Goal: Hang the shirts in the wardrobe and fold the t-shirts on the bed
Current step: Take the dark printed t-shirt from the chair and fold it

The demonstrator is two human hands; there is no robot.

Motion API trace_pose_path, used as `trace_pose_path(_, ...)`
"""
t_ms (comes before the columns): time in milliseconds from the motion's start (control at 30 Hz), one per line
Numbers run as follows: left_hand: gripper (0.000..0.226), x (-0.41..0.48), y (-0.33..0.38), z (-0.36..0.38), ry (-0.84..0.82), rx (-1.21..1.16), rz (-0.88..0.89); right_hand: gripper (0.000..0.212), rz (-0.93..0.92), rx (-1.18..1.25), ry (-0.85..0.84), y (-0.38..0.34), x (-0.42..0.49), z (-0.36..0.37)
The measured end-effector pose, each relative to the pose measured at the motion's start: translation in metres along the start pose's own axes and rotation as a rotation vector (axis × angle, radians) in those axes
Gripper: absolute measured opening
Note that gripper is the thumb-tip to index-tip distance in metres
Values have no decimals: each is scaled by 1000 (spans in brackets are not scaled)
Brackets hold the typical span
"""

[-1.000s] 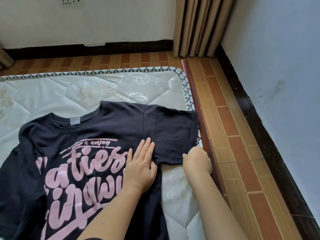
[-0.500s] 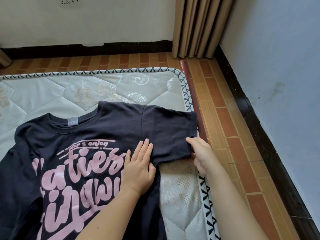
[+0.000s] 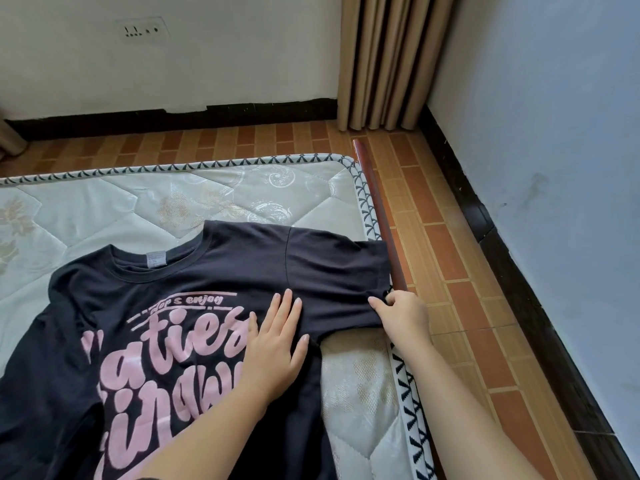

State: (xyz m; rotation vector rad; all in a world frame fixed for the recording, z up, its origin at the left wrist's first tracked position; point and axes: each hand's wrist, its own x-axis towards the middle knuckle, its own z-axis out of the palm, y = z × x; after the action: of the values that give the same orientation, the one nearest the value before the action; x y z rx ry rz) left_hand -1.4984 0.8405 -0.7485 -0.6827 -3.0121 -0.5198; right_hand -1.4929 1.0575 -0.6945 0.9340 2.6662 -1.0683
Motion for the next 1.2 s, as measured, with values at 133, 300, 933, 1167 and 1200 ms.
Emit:
trace_pose_path(133,55,0,3,3,36,31,-31,49,28,-104,-14,-2,5,1)
trace_pose_path(300,58,-1,1,6,44,48,-23,38,72,20,65,-12,32,6)
trace_pose_path(933,60,-2,-1,10,80,72,-26,12,285,913,-143,-43,87,-3)
trace_pose_path(1167,63,-3,-1,11,79,34,-35,11,179,892,11,-35,88,6)
trace_pose_path(1200,63,-3,-1,11,75,28,-36,10,180,871,48,-35,87,8)
